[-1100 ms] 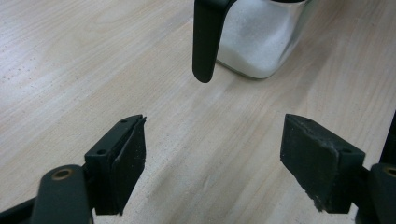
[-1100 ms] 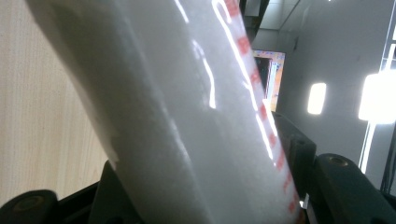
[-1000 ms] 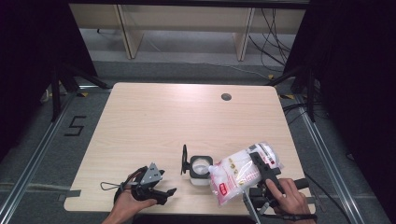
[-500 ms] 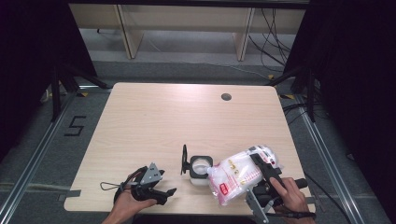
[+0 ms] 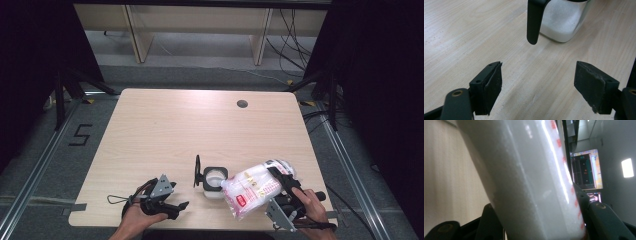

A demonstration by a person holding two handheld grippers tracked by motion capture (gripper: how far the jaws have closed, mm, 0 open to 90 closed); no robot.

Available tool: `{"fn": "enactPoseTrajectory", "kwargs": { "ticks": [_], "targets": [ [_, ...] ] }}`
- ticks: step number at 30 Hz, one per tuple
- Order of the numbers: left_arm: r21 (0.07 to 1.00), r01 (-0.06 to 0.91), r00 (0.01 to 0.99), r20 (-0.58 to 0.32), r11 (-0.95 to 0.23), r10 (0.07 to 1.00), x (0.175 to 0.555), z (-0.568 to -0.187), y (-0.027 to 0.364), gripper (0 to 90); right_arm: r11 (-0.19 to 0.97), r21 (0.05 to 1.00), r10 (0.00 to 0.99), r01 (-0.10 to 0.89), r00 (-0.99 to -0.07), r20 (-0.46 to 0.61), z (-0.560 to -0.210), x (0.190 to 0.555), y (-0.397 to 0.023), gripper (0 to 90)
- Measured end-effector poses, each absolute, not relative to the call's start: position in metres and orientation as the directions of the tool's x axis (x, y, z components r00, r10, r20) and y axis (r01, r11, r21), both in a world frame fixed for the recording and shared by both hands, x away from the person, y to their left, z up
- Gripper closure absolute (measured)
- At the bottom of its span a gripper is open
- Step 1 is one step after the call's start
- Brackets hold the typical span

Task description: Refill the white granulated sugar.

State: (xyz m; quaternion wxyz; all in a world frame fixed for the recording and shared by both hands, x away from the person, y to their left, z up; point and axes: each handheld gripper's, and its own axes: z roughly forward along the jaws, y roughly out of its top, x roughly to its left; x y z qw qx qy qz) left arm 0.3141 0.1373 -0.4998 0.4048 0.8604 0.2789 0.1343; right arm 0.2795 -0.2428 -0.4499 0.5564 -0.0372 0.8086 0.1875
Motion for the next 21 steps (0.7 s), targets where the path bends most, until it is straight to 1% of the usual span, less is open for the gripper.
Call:
{"fn": "enactPoseTrajectory", "kwargs": {
  "ticks": [1, 2, 3, 6, 7, 8, 9, 12, 13, 14, 15, 16, 17, 18, 19, 21],
  "targets": [
    [0.772, 0.383, 0.803, -0.007, -0.507, 0.596, 0.313, -0.500, 0.137, 22.0, 0.929, 0.257, 0.143, -0.265, -0.383, -0.913, -0.450, 0.280, -0.244, 52.6],
    [0.771, 0.370, 0.809, 0.007, -0.518, 0.588, 0.314, -0.500, 0.137, 22.1, 0.925, 0.274, 0.159, -0.264, -0.386, -0.909, -0.451, 0.280, -0.245, 52.8],
    [0.771, 0.370, 0.808, 0.009, -0.519, 0.589, 0.314, -0.500, 0.138, 22.1, 0.924, 0.258, 0.133, -0.281, -0.395, -0.909, -0.450, 0.282, -0.244, 53.0],
    [0.771, 0.374, 0.804, 0.008, -0.516, 0.594, 0.314, -0.500, 0.138, 22.1, 0.902, 0.321, 0.181, -0.288, -0.422, -0.888, -0.454, 0.283, -0.246, 53.6],
    [0.770, 0.371, 0.806, 0.009, -0.518, 0.592, 0.314, -0.500, 0.138, 22.1, 0.908, 0.290, 0.149, -0.303, -0.413, -0.898, -0.452, 0.284, -0.246, 53.8],
    [0.771, 0.376, 0.803, 0.005, -0.514, 0.595, 0.314, -0.500, 0.138, 22.1, 0.899, 0.334, 0.190, -0.283, -0.434, -0.881, -0.455, 0.284, -0.247, 53.9],
    [0.771, 0.372, 0.806, 0.009, -0.518, 0.592, 0.314, -0.500, 0.138, 22.1, 0.900, 0.305, 0.156, -0.310, -0.424, -0.892, -0.452, 0.286, -0.247, 54.1],
    [0.770, 0.371, 0.806, 0.010, -0.519, 0.591, 0.315, -0.500, 0.138, 22.1, 0.890, 0.342, 0.183, -0.302, -0.450, -0.874, -0.454, 0.284, -0.248, 54.6],
    [0.770, 0.371, 0.807, 0.009, -0.518, 0.591, 0.315, -0.500, 0.138, 22.1, 0.889, 0.336, 0.176, -0.311, -0.447, -0.877, -0.455, 0.285, -0.248, 54.8],
    [0.770, 0.371, 0.807, 0.010, -0.519, 0.591, 0.315, -0.500, 0.138, 22.1, 0.880, 0.371, 0.204, -0.298, -0.467, -0.860, -0.458, 0.285, -0.248, 55.0],
    [0.770, 0.370, 0.807, 0.010, -0.519, 0.590, 0.315, -0.500, 0.138, 22.1, 0.879, 0.379, 0.212, -0.290, -0.475, -0.854, -0.459, 0.284, -0.247, 55.1],
    [0.770, 0.370, 0.807, 0.010, -0.519, 0.590, 0.315, -0.500, 0.138, 22.1, 0.880, 0.365, 0.191, -0.304, -0.477, -0.858, -0.458, 0.285, -0.247, 55.3],
    [0.770, 0.370, 0.807, 0.010, -0.520, 0.590, 0.315, -0.500, 0.138, 22.1, 0.871, 0.400, 0.222, -0.286, -0.498, -0.838, -0.461, 0.285, -0.247, 55.4],
    [0.770, 0.371, 0.807, 0.009, -0.518, 0.591, 0.315, -0.500, 0.138, 22.1, 0.865, 0.408, 0.227, -0.292, -0.497, -0.838, -0.463, 0.286, -0.247, 55.5],
    [0.771, 0.371, 0.807, 0.009, -0.518, 0.591, 0.315, -0.500, 0.138, 22.1, 0.866, 0.396, 0.212, -0.305, -0.493, -0.844, -0.461, 0.289, -0.248, 55.6],
    [0.771, 0.371, 0.807, 0.009, -0.518, 0.591, 0.315, -0.500, 0.138, 22.2, 0.848, 0.447, 0.255, -0.285, -0.520, -0.815, -0.464, 0.290, -0.251, 56.0]
  ]
}}
